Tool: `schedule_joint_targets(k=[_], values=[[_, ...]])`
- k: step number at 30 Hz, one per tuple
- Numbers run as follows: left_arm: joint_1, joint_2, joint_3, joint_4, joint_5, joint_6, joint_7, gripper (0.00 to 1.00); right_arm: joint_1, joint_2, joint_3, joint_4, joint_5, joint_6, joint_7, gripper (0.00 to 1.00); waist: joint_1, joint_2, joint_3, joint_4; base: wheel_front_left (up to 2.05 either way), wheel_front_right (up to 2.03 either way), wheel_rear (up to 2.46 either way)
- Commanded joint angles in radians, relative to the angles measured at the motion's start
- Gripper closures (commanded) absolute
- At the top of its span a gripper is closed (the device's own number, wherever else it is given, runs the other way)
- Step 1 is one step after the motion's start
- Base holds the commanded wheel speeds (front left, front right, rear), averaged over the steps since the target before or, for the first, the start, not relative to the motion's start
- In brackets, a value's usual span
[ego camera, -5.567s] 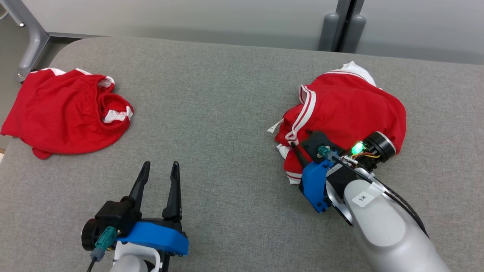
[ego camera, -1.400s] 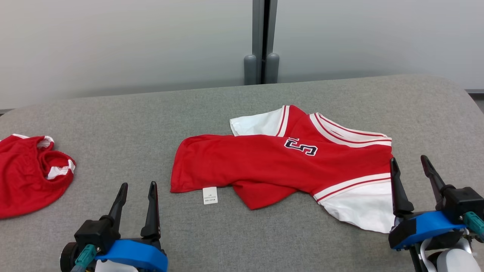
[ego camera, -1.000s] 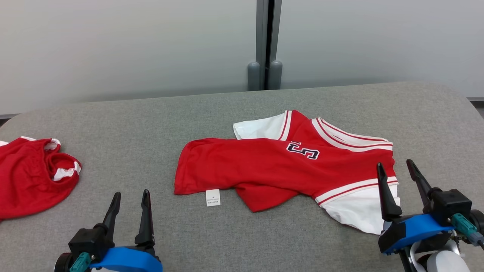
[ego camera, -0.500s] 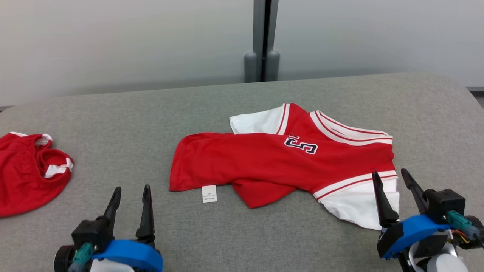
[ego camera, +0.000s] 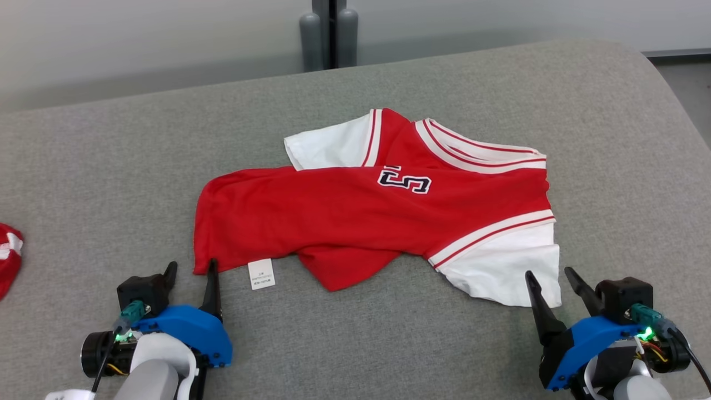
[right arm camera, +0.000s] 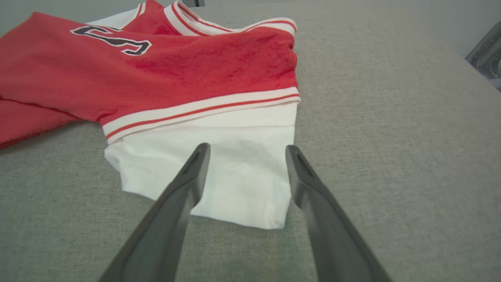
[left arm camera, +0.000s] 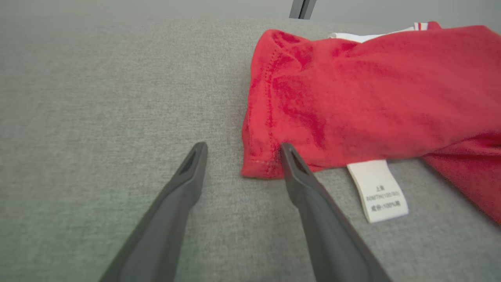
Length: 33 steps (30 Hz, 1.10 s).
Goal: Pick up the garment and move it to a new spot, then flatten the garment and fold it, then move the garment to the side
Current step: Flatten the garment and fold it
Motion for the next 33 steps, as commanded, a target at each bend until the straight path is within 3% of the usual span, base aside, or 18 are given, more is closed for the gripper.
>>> schedule_joint_targets(k=[1,4,5,6,19,20,21,26,33], values=[[-0.028,-0.002,0.01,0.023,-0.003,0.01,0.002,0.0,-0.015,-0.002,0.002,0.01,0.007,0.0,-0.004,0.0,-0.0001,0.0,0.008,-0.007,0.0,0.0,0.0],[-0.046,-0.007,0.005,0.071,-0.012,0.003,0.019,0.0,-0.018,-0.003,0.004,0.033,0.016,0.0,-0.002,0.0,-0.0001,0.0,0.022,-0.019,0.0,0.0,0.0],[-0.049,-0.008,0.001,0.084,-0.014,-0.001,0.022,0.53,-0.019,-0.003,0.002,0.042,0.018,0.0,0.001,0.0,-0.0001,0.0,0.026,-0.022,0.0,0.0,0.0],[-0.051,-0.01,-0.001,0.096,-0.017,-0.006,0.025,1.0,-0.021,-0.003,-0.002,0.05,0.019,0.0,0.004,0.0,-0.0001,0.0,0.028,-0.023,0.0,0.0,0.0],[-0.068,-0.039,-0.03,0.154,-0.028,-0.046,-0.006,1.0,-0.081,-0.001,-0.012,0.239,0.059,0.0,-0.004,0.0,-0.0001,0.0,0.041,-0.014,0.0,0.0,0.0],[-0.071,-0.04,-0.033,0.156,-0.027,-0.048,-0.008,1.0,-0.087,0.0,0.002,0.26,0.058,0.002,0.003,0.53,-0.0001,0.0,0.042,-0.012,0.0,0.0,0.0],[-0.072,-0.042,-0.036,0.159,-0.027,-0.05,-0.01,1.0,-0.092,0.003,0.018,0.275,0.059,0.002,0.006,1.0,-0.0001,0.0,0.041,-0.009,0.0,0.0,0.0],[-0.072,-0.051,-0.02,0.135,-0.046,-0.055,-0.057,1.0,-0.108,0.002,0.031,0.264,0.091,0.001,-0.015,1.0,-0.0001,0.0,0.033,-0.006,0.0,0.0,0.0],[-0.077,-0.042,0.039,-0.034,-0.099,-0.084,-0.114,1.0,-0.112,-0.002,-0.01,0.06,0.105,0.001,-0.045,1.0,-0.0001,0.0,-0.012,-0.02,0.0,0.0,0.0]])
